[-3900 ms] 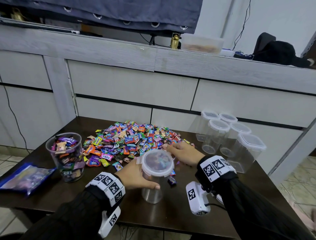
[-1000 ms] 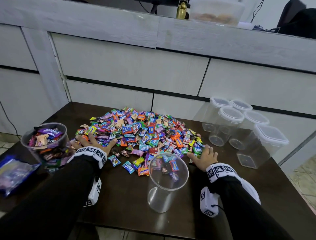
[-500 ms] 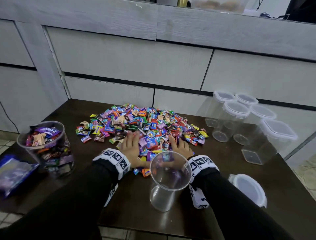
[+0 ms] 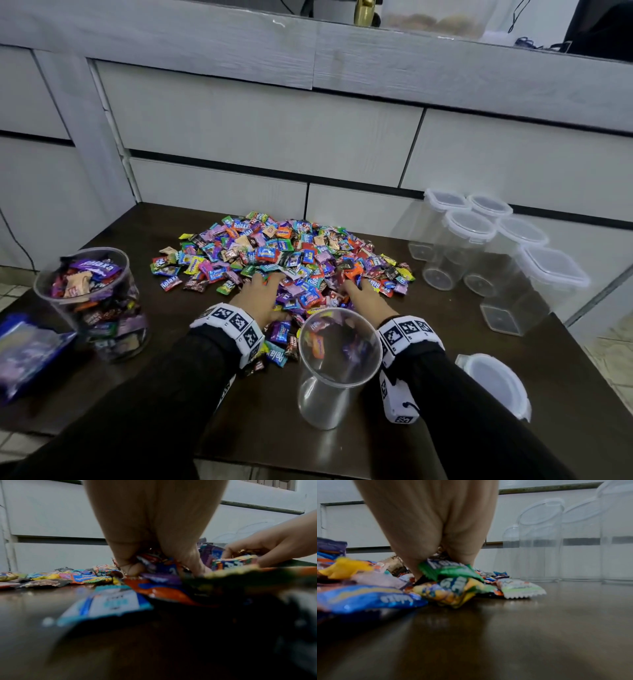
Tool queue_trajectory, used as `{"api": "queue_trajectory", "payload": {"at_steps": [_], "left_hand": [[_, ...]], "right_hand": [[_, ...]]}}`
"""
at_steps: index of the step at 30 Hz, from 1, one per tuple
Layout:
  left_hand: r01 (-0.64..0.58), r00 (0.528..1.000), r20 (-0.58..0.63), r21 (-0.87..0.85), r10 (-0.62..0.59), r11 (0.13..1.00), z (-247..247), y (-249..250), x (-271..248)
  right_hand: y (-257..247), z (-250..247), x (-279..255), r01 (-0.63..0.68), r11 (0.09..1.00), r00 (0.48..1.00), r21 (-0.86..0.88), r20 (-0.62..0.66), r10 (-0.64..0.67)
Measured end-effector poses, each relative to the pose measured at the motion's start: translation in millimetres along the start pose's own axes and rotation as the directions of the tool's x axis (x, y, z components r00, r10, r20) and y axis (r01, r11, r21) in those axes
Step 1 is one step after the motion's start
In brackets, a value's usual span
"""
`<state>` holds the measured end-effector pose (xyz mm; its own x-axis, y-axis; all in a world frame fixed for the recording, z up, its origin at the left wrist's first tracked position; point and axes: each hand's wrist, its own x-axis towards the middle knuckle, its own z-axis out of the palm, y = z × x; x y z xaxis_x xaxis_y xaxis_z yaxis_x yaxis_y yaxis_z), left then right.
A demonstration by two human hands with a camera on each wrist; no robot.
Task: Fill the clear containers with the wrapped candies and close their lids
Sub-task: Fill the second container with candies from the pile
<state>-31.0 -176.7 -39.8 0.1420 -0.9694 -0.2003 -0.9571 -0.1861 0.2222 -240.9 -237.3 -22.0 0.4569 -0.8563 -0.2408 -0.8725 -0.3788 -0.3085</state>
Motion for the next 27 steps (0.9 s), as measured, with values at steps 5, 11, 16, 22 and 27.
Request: {"api": "queue_trajectory", "payload": {"at_steps": [5,11,16,22,27], "left_hand": [[-0.068,0.996,-0.059,-0.049,0.065,0.996,-12.1,-3.2,-8.5],[-0.042,0.991,-0.13,-0.032,0.038,0.999,-16.2,-1.6,-12.9],[-0.067,0.965,-0.258,-0.086,0.043,0.994,-20.6,-0.9,-19.2],[-0.182,0.908,-0.419,-0.355,0.017,0.917,-46.2,11.6,-29.9],[-0.353,0.836,-0.545,-0.449,0.062,0.821,-78.4,40.6,-48.4]], "right_hand": [[5.1,-4.6,-9.9,0.049,0.996,0.995,0.069,-0.086,-0.043],[7.1,-13.6,-17.7,0.093,0.971,0.986,0.22,-0.155,-0.059],[14.3,-15.9,-23.1,0.095,0.974,0.98,0.206,-0.19,-0.055],[17.0,-28.3,-34.9,0.222,0.95,0.931,0.22,-0.337,-0.14],[10.4,-42.4,-48.1,0.297,0.907,0.892,0.298,-0.425,-0.152]]}}
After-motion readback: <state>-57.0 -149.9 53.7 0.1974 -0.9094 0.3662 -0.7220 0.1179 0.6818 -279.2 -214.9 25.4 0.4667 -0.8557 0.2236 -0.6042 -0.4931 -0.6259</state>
